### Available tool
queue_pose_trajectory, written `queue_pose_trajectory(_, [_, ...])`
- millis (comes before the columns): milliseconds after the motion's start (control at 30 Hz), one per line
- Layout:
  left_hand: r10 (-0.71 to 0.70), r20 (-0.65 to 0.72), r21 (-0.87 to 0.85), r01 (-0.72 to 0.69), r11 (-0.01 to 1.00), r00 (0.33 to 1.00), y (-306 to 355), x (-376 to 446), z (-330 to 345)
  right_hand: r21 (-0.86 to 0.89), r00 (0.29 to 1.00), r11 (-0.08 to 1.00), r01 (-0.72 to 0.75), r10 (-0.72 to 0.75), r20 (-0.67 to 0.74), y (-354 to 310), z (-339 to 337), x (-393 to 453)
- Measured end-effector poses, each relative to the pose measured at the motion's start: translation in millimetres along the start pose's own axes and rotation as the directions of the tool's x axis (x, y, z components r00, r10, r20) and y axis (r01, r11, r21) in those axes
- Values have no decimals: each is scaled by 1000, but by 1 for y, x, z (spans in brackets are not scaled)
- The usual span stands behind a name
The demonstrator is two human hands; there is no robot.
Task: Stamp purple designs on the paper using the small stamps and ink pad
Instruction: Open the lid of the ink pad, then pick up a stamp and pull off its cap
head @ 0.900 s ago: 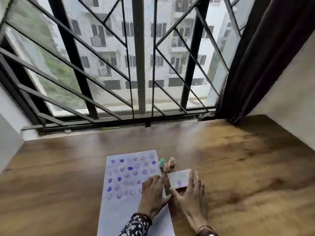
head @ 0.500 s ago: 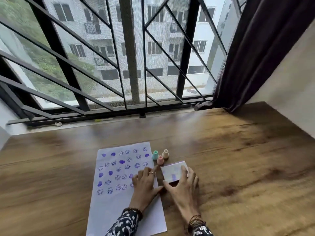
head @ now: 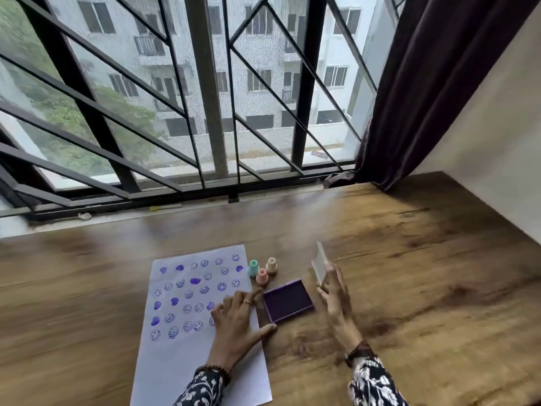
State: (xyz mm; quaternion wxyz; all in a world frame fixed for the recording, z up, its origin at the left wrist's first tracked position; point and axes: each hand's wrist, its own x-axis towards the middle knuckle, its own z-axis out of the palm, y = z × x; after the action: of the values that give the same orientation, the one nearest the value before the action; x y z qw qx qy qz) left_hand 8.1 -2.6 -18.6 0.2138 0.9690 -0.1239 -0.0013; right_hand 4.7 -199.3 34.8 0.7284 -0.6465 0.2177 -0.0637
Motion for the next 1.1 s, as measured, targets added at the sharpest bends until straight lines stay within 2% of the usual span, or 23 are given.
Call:
queue_pose_trajectory(100, [3,-26,-46,-4,999,1000,2,-1,-1,104,998,993,-62,60,22,-7,-4,24])
queue_pose_trajectory(233, [21,-85,-66,-27,997,996,1,-2,1,97,973,985,-143,158,-170,-10,-2,48])
queue_pose_trajectory(333, [44,-126,-41,-49,998,991,3,-3,1,-143,960,984,-109,67,-270,-2,-7,60])
queue_pose_trajectory(400, [23,-84,-61,-28,998,996,4,-2,-1,-268,958,958,-105,25,-285,2,-10,62])
queue_pose_trajectory(533, [7,6,-46,-7,999,1000,2,-3,-4,-592,964,800,-99,-71,-257,4,-5,56])
queue_pose_trajectory(600, [-1,26,-63,3,998,1000,4,-3,-5,-670,960,738,-79,-125,-250,2,-2,51])
queue_pose_trajectory(667, [1,27,-74,1,997,1000,6,-3,-7,-680,959,730,-70,-138,-246,-3,6,42])
queue_pose_trajectory(733, [-2,24,-86,4,996,1000,5,-2,-7,-745,955,667,37,-243,-170,-5,18,31])
queue_pose_trajectory(833, [-3,27,-103,6,995,1000,4,-3,-6,-762,895,526,377,-418,154,-6,44,11])
queue_pose_trajectory(900, [6,36,-114,-2,993,999,3,-3,-6,-747,843,430,507,-426,328,-2,63,4])
queue_pose_trajectory(1033, [17,55,-218,-5,976,998,1,0,-10,-807,848,305,505,-348,399,4,83,-2])
queue_pose_trajectory(1100, [-49,15,-353,51,934,999,2,2,-15,-808,847,299,507,-347,403,6,84,-5])
